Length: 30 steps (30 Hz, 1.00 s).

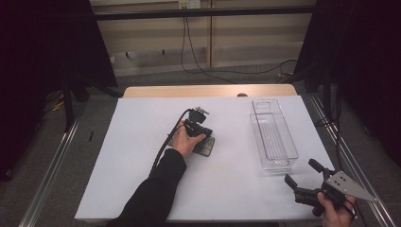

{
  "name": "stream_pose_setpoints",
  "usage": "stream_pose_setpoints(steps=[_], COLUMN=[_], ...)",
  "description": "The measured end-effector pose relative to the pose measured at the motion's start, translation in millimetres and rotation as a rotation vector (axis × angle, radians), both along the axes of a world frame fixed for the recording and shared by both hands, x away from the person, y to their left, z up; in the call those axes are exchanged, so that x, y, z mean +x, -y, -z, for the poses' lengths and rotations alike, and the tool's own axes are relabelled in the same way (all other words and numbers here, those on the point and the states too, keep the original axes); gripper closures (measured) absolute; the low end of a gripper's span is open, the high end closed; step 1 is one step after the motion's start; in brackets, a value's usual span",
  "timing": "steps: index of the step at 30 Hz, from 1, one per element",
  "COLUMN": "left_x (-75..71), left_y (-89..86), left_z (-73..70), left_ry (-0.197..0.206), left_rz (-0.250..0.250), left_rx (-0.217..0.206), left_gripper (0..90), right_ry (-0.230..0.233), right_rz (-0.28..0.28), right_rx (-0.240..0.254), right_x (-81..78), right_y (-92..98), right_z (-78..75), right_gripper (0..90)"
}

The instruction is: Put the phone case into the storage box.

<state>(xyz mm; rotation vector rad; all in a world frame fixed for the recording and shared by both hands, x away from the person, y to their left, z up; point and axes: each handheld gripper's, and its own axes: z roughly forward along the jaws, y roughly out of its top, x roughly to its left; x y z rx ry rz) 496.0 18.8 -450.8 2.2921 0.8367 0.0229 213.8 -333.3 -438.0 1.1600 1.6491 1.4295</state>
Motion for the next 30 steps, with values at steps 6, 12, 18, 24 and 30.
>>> stream_pose_setpoints(steps=[6, 12, 18, 24, 30], left_x=[-8.1, -15.6, -23.1, -30.3, -36.2], left_y=[-1.2, -2.2, -0.3, 3.5, 3.4], left_z=[-0.2, -1.3, -2.8, -3.3, -2.4], left_ry=[-0.008, -0.01, 0.001, -0.01, -0.024], left_rz=[0.009, 0.029, 0.03, 0.06, 0.05], left_rx=[-0.003, 0.005, 0.024, 0.021, 0.003], left_gripper=[90.0, 90.0, 90.0, 90.0, 90.0], right_ry=[0.002, 0.0, 0.001, 0.0, -0.001], right_rz=[0.001, 0.0, 0.001, -0.001, -0.003], right_rx=[0.001, 0.0, 0.0, -0.002, -0.004], right_x=[0.1, 0.1, 0.4, 0.4, 0.5], right_y=[-0.5, -0.5, -0.7, -0.7, -0.9], right_z=[-0.1, -0.1, 0.0, 0.0, 0.1], right_gripper=[0.0, 0.0, 0.0, 0.0, 0.0])
